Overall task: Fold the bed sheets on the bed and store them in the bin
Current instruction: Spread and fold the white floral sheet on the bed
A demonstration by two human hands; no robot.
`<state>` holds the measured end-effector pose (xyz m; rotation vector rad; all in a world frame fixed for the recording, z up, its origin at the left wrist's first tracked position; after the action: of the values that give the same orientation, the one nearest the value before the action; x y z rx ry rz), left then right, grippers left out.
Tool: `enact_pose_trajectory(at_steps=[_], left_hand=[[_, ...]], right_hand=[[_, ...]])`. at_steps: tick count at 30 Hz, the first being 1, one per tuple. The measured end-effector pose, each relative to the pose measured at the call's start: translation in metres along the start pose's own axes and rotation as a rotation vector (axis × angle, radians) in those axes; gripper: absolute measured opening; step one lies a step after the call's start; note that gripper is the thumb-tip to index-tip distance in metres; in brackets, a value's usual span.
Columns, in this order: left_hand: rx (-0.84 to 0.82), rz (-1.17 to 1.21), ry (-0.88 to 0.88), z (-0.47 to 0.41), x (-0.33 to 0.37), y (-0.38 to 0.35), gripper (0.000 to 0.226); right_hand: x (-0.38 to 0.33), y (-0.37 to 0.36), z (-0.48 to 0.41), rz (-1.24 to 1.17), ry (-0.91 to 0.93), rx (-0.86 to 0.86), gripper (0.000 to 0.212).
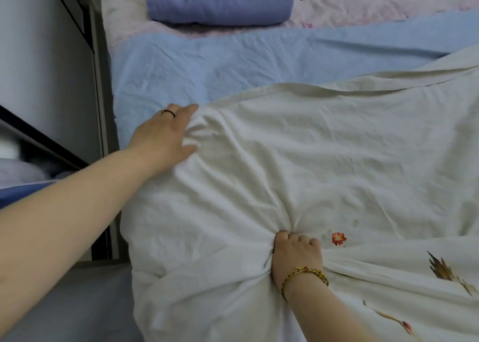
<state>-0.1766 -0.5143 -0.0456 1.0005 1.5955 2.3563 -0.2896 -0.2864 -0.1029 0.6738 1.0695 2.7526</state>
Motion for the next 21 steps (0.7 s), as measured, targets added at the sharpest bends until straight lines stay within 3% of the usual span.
enact_pose_trajectory(at_steps=[3,7,9,11,13,15,18,21], left_hand=[[0.008,0.193,0.13,-0.011,-0.017,0.014,0.056],[-0.186,0.458,0.279,-0.014,-0.036,0.035,0.014],[-0.362,0.531,0.366,-0.009,-0.043,0.047,0.019],[-0.504,0.512,0.413,-0.003,-0.051,0.055,0.045],[-0.527,0.424,0.395,0.002,-0.055,0.057,0.04],[-0.362,0.294,0.324,-0.001,-0.058,0.062,0.022],[-0.055,0.153,0.237,-0.014,-0.067,0.075,0.022],[0.203,-0.199,0.204,-0.022,-0.078,0.079,0.02]], right_hand=[[-0.002,-0.002,0.0,-0.026,-0.013,0.032,0.043],[-0.002,-0.005,0.003,-0.054,-0.035,0.073,0.042],[-0.003,-0.007,0.004,-0.068,-0.044,0.091,0.04],[-0.004,-0.007,0.004,-0.075,-0.055,0.103,0.04],[-0.004,-0.007,0.004,-0.076,-0.062,0.115,0.04],[-0.005,-0.008,0.005,-0.078,-0.066,0.126,0.04],[-0.005,-0.01,0.006,-0.085,-0.065,0.144,0.038],[-0.004,-0.012,0.006,-0.097,-0.063,0.16,0.037]])
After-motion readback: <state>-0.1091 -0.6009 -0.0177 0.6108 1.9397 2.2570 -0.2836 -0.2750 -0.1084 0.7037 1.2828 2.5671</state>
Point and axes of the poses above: each hand's wrist, its own z-axis away from the middle knuckle, its own y-axis out of the back of the hand, x = y × z, the point moved 1 cm from there along -z, towards the middle knuckle, and after that the axes turned 15 degrees about z, right-handed, at the moved point
